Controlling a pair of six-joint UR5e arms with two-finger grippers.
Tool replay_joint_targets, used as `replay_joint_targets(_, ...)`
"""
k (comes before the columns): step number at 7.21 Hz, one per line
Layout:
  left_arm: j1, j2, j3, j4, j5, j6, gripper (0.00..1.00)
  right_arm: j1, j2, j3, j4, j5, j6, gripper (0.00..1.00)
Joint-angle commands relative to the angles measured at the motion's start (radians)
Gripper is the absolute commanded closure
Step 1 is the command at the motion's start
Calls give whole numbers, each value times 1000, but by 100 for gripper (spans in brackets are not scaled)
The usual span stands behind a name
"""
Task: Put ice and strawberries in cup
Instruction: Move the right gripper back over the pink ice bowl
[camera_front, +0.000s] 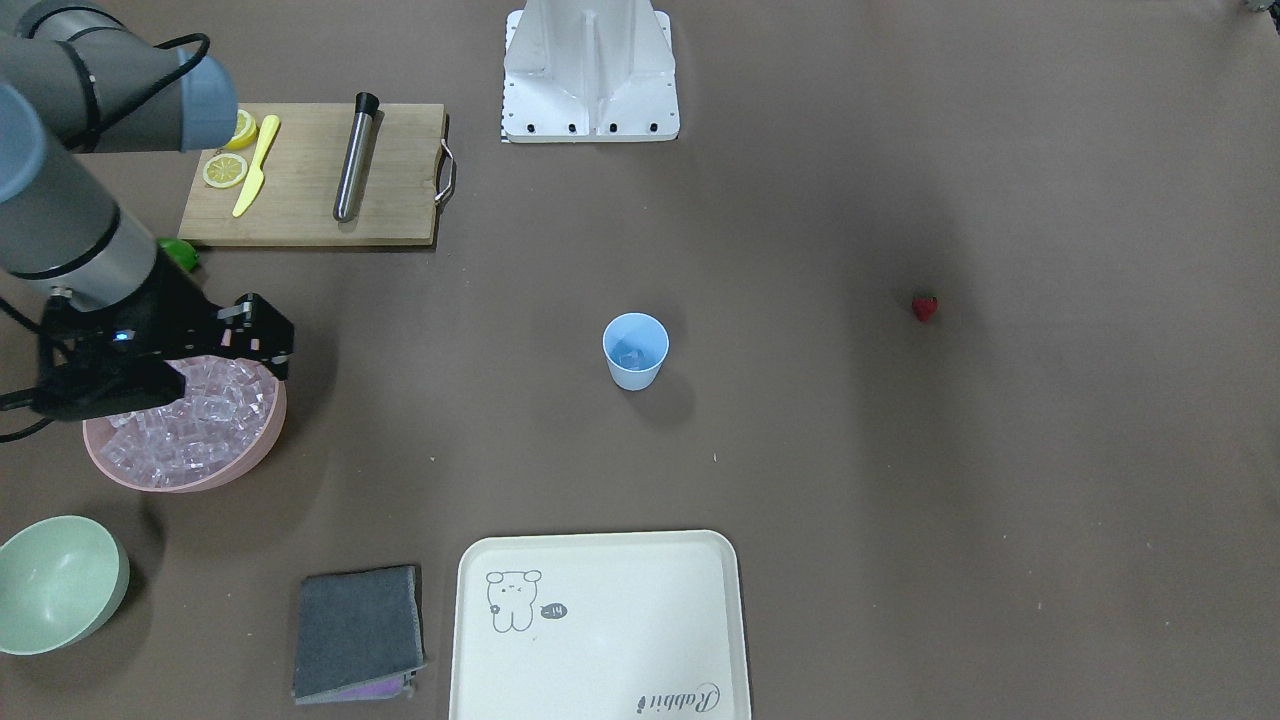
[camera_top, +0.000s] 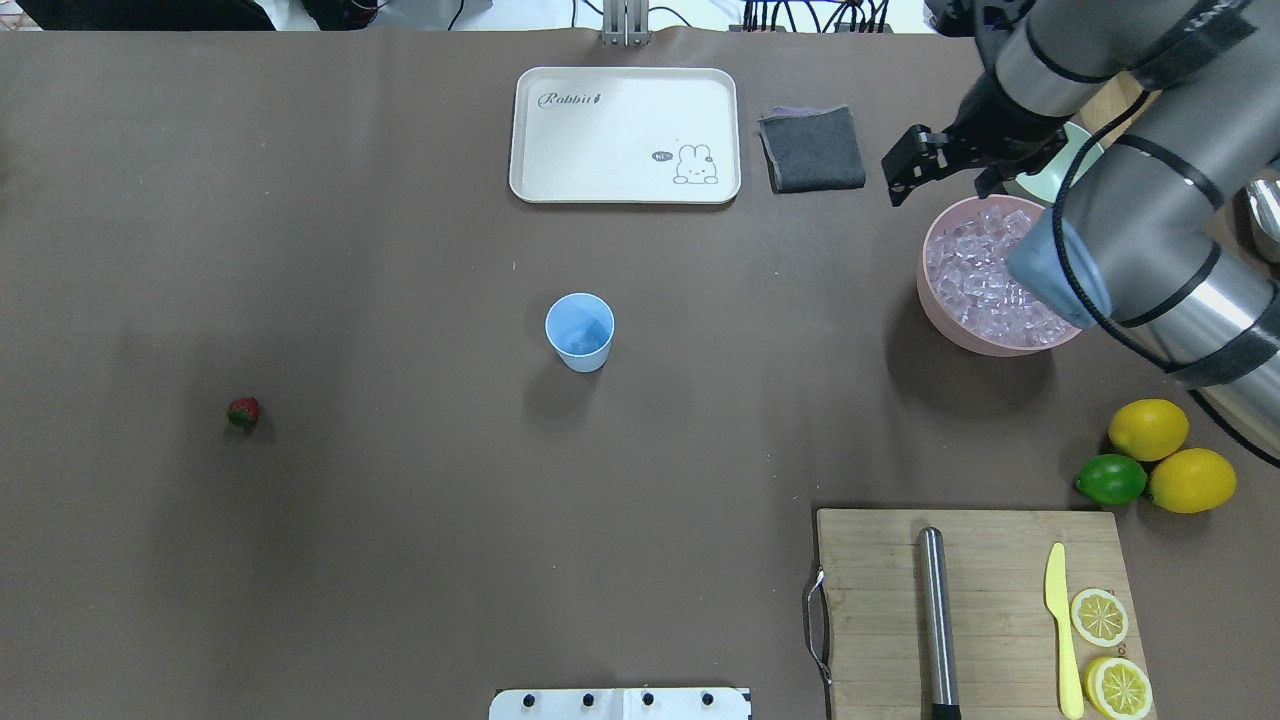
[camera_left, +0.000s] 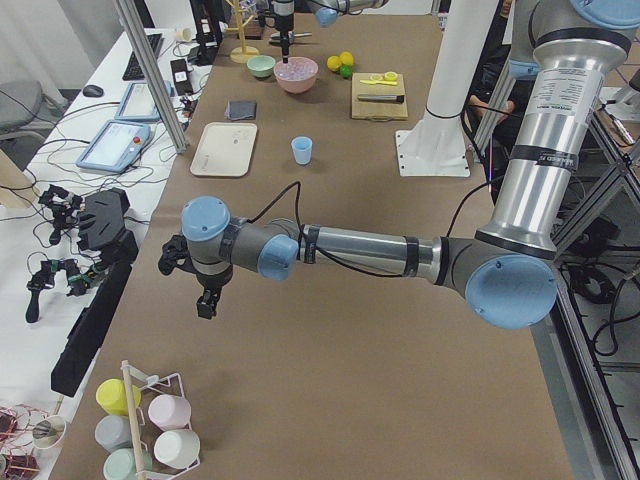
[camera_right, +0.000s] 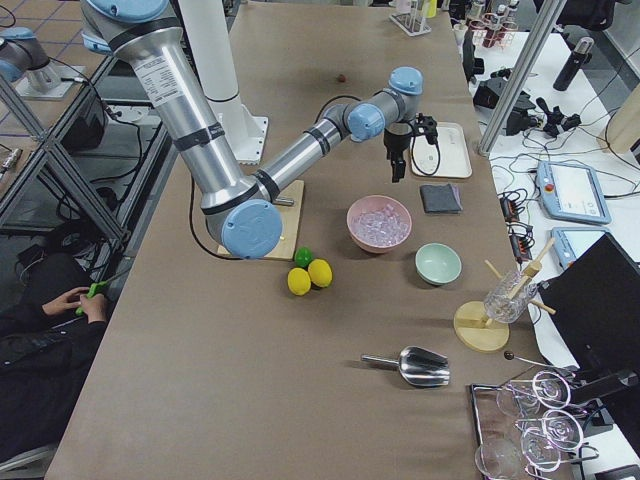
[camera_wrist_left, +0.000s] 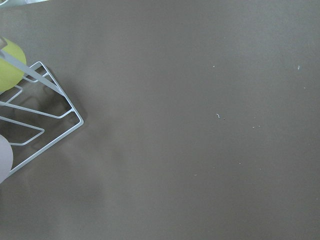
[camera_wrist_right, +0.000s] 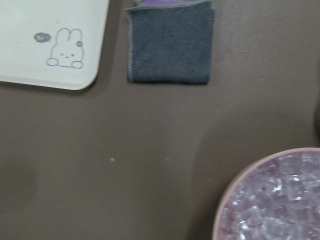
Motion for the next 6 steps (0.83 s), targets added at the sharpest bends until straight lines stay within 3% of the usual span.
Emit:
replay_joint_targets(1, 2, 1, 2, -1, 0, 1, 2, 47, -20, -44, -8, 1, -47, 2)
replay_joint_targets(5, 2, 7, 2, -8, 0, 1, 2, 72, -24, -128, -53, -20, 288, 4)
replay_joint_targets(6, 2, 8, -1, -10, 0, 1, 2, 67, -15, -165, -48, -33, 361, 10)
